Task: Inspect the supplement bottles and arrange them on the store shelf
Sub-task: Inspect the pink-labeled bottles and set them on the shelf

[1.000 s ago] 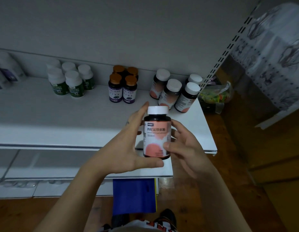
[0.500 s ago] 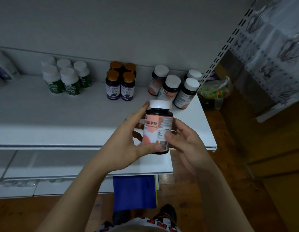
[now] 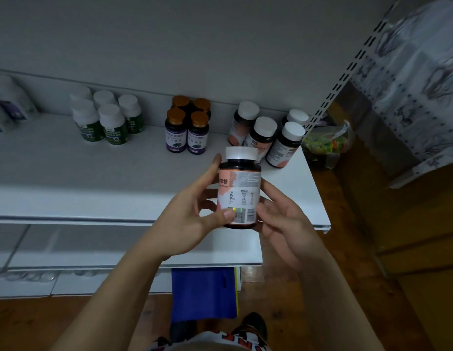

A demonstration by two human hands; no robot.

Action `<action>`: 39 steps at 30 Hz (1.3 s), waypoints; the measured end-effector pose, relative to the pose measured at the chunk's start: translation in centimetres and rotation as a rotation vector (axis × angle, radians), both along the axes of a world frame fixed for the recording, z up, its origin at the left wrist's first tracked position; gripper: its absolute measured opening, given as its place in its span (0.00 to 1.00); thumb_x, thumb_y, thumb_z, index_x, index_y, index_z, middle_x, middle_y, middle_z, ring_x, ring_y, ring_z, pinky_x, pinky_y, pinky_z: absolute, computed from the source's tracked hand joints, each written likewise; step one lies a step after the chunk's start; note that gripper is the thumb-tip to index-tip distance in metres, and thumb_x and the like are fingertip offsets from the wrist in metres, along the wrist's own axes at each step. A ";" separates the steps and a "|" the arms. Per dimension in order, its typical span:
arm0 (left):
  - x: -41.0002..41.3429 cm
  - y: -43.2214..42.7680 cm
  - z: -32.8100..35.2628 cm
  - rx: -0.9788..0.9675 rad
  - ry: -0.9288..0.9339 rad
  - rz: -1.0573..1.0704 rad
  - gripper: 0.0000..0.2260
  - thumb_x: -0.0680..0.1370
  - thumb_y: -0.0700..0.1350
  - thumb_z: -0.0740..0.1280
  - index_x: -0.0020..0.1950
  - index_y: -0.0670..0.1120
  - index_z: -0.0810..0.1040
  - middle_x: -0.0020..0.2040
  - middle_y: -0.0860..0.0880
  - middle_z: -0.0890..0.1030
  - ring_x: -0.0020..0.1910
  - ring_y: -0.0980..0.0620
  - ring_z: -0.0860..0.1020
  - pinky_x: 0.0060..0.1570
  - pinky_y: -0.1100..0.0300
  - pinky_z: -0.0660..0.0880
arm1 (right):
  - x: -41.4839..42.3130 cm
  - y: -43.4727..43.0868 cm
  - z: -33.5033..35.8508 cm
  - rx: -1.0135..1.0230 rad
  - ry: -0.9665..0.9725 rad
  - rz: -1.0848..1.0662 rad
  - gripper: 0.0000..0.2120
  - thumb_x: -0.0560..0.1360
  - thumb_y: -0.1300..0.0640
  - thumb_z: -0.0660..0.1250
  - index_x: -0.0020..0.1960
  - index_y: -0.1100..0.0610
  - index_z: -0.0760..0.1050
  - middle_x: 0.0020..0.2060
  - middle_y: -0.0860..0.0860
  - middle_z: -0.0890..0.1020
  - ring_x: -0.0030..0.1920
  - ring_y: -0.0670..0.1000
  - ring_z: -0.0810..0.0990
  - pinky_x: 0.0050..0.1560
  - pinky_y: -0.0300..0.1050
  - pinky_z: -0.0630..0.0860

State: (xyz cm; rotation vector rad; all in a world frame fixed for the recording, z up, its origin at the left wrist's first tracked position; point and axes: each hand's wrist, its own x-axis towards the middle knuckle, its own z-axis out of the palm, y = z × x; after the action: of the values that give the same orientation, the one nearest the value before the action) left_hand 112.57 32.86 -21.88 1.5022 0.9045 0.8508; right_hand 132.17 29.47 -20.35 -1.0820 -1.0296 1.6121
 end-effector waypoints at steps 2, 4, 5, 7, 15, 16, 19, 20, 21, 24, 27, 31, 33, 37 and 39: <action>0.1 0.0 -0.4 -0.017 0.023 0.007 0.39 0.74 0.47 0.71 0.79 0.60 0.52 0.67 0.56 0.76 0.61 0.49 0.78 0.59 0.46 0.77 | 0.1 0.1 -0.1 -0.004 -0.038 -0.041 0.26 0.75 0.62 0.65 0.71 0.51 0.67 0.59 0.59 0.82 0.61 0.58 0.81 0.59 0.51 0.79; 0.2 -0.1 -0.5 0.015 0.098 0.017 0.34 0.80 0.42 0.66 0.78 0.61 0.52 0.67 0.57 0.74 0.62 0.54 0.77 0.59 0.58 0.77 | 0.0 0.3 -0.2 0.013 -0.116 -0.087 0.27 0.72 0.62 0.71 0.69 0.48 0.70 0.57 0.56 0.83 0.59 0.57 0.81 0.58 0.50 0.79; 0.3 -0.2 -0.4 0.035 0.145 0.022 0.31 0.81 0.41 0.63 0.78 0.61 0.52 0.65 0.56 0.73 0.61 0.55 0.76 0.57 0.64 0.76 | -0.1 0.3 -0.3 0.023 -0.154 -0.098 0.28 0.71 0.63 0.73 0.67 0.48 0.71 0.56 0.54 0.83 0.59 0.56 0.81 0.58 0.52 0.79; 0.4 -0.3 -0.2 0.042 0.182 0.022 0.29 0.82 0.43 0.62 0.78 0.60 0.54 0.61 0.52 0.71 0.61 0.55 0.73 0.54 0.68 0.75 | -0.4 0.1 -0.4 0.027 -0.195 -0.100 0.27 0.69 0.66 0.74 0.65 0.51 0.74 0.56 0.52 0.83 0.58 0.55 0.81 0.61 0.56 0.77; 1.1 -1.0 0.5 0.010 0.190 0.074 0.48 0.63 0.57 0.73 0.79 0.57 0.54 0.58 0.52 0.68 0.55 0.65 0.70 0.48 0.76 0.70 | -1.1 -0.2 -0.1 0.013 -0.195 -0.138 0.18 0.71 0.55 0.70 0.61 0.53 0.77 0.53 0.53 0.85 0.53 0.54 0.84 0.53 0.46 0.81; 1.1 -1.0 0.4 0.007 0.185 0.092 0.47 0.63 0.57 0.73 0.79 0.57 0.54 0.58 0.52 0.69 0.55 0.65 0.70 0.50 0.74 0.72 | -1.1 -0.3 0.0 0.015 -0.210 -0.146 0.19 0.71 0.54 0.69 0.62 0.52 0.77 0.52 0.53 0.85 0.53 0.54 0.84 0.53 0.47 0.81; 0.8 -1.0 -0.1 0.000 0.157 0.108 0.47 0.65 0.59 0.75 0.79 0.58 0.53 0.60 0.53 0.72 0.60 0.60 0.73 0.60 0.59 0.75 | -1.0 -0.2 0.0 0.011 -0.206 -0.188 0.20 0.71 0.52 0.69 0.63 0.52 0.77 0.49 0.56 0.85 0.51 0.54 0.85 0.51 0.49 0.82; 0.8 -1.1 -0.1 -0.011 0.128 0.112 0.47 0.66 0.58 0.75 0.79 0.59 0.53 0.62 0.54 0.73 0.60 0.59 0.74 0.61 0.55 0.75 | -0.8 -0.2 0.1 0.005 -0.184 -0.203 0.19 0.70 0.53 0.69 0.61 0.51 0.77 0.48 0.57 0.85 0.50 0.54 0.85 0.48 0.48 0.82; 0.8 -1.2 0.1 -0.022 0.095 0.118 0.47 0.66 0.56 0.75 0.78 0.60 0.53 0.62 0.55 0.74 0.60 0.59 0.75 0.61 0.53 0.76 | -0.7 -0.1 0.2 -0.001 -0.156 -0.211 0.17 0.70 0.54 0.68 0.59 0.50 0.78 0.46 0.56 0.85 0.49 0.54 0.85 0.46 0.46 0.82; 1.0 -1.5 0.5 -0.026 0.042 0.134 0.44 0.66 0.53 0.73 0.76 0.63 0.54 0.61 0.59 0.75 0.59 0.61 0.77 0.60 0.54 0.77 | -0.3 0.0 0.4 -0.026 -0.088 -0.198 0.17 0.71 0.55 0.67 0.59 0.51 0.77 0.48 0.55 0.85 0.51 0.53 0.85 0.44 0.43 0.81; 0.9 -1.6 0.6 -0.034 0.009 0.139 0.40 0.67 0.53 0.73 0.73 0.65 0.56 0.62 0.58 0.76 0.59 0.61 0.77 0.60 0.52 0.77 | -0.4 0.0 0.2 -0.056 -0.035 -0.144 0.21 0.74 0.55 0.66 0.66 0.54 0.73 0.57 0.57 0.83 0.58 0.57 0.82 0.56 0.53 0.80; 0.9 -1.8 0.6 -0.082 -0.047 0.103 0.34 0.68 0.52 0.74 0.70 0.60 0.62 0.62 0.51 0.77 0.59 0.54 0.79 0.57 0.50 0.79 | -0.4 -0.2 0.1 -0.097 0.093 -0.072 0.22 0.77 0.57 0.63 0.71 0.55 0.69 0.63 0.62 0.78 0.62 0.63 0.79 0.59 0.57 0.78; 1.0 -1.9 0.5 -0.097 -0.079 0.097 0.31 0.69 0.51 0.75 0.67 0.58 0.63 0.62 0.49 0.77 0.58 0.54 0.79 0.56 0.52 0.79 | -0.3 -0.4 0.1 -0.089 0.130 -0.021 0.21 0.78 0.58 0.61 0.71 0.56 0.69 0.63 0.63 0.78 0.63 0.64 0.78 0.59 0.56 0.78; 1.2 -2.1 0.4 -0.097 -0.107 0.078 0.29 0.68 0.47 0.72 0.66 0.56 0.64 0.61 0.49 0.78 0.56 0.54 0.80 0.55 0.53 0.79 | -0.3 -0.8 0.0 -0.078 0.130 -0.019 0.20 0.78 0.58 0.60 0.69 0.57 0.70 0.63 0.61 0.79 0.62 0.63 0.78 0.61 0.56 0.78; 1.2 -2.2 0.5 -0.091 -0.102 0.061 0.28 0.69 0.48 0.72 0.66 0.57 0.64 0.61 0.50 0.79 0.57 0.54 0.80 0.56 0.54 0.79 | -0.3 -0.9 -0.1 -0.075 0.116 -0.038 0.20 0.77 0.57 0.61 0.68 0.57 0.71 0.62 0.61 0.80 0.62 0.63 0.79 0.61 0.57 0.77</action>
State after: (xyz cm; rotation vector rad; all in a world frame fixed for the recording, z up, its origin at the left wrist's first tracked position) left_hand 113.73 30.65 -21.39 1.3470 0.9053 0.9100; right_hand 131.90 28.57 -20.42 -1.0384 -0.8734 1.6734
